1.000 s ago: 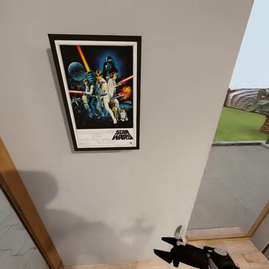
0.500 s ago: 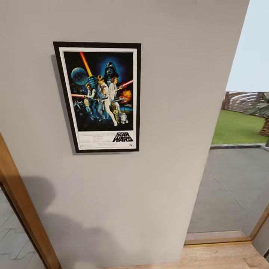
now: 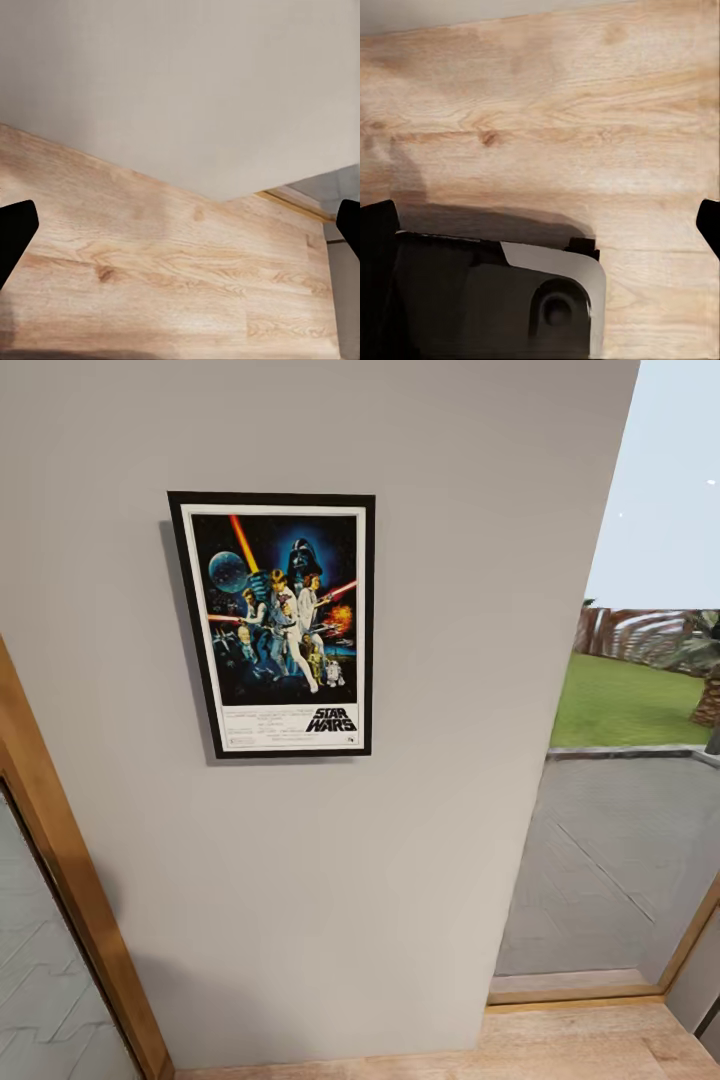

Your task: Pick up the poster from the kitchen countertop and hang it on one of the wall nails in the kitchen.

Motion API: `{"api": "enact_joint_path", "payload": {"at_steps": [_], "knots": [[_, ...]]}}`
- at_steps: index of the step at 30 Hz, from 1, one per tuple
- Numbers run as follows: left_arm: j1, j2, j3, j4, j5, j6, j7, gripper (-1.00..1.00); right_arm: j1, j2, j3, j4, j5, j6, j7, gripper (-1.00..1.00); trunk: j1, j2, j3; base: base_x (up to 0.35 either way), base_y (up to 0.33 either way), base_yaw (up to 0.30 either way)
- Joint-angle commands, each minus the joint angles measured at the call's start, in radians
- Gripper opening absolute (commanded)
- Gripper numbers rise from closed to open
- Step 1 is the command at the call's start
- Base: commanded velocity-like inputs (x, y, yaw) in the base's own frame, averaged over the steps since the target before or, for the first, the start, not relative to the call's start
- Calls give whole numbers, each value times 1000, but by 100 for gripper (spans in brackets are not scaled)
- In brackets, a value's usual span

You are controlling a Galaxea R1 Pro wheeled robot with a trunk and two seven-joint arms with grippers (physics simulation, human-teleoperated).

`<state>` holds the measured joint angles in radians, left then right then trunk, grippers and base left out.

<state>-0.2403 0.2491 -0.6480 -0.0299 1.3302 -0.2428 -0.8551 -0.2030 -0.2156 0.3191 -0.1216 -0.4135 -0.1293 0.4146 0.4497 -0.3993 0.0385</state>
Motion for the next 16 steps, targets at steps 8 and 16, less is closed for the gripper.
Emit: {"api": "enact_joint_path", "payload": {"at_steps": [8,16], "knots": [[0,1,-8,1,6,-6,-1,100,-1,26,7,93,-10,-5,-137,100,0,-1,0,-4,0,0],[0,1,-9,1,6,-6,0,100,0,27,7,100,-10,-5,-144,100,0,-1,0,0,0,0]]}}
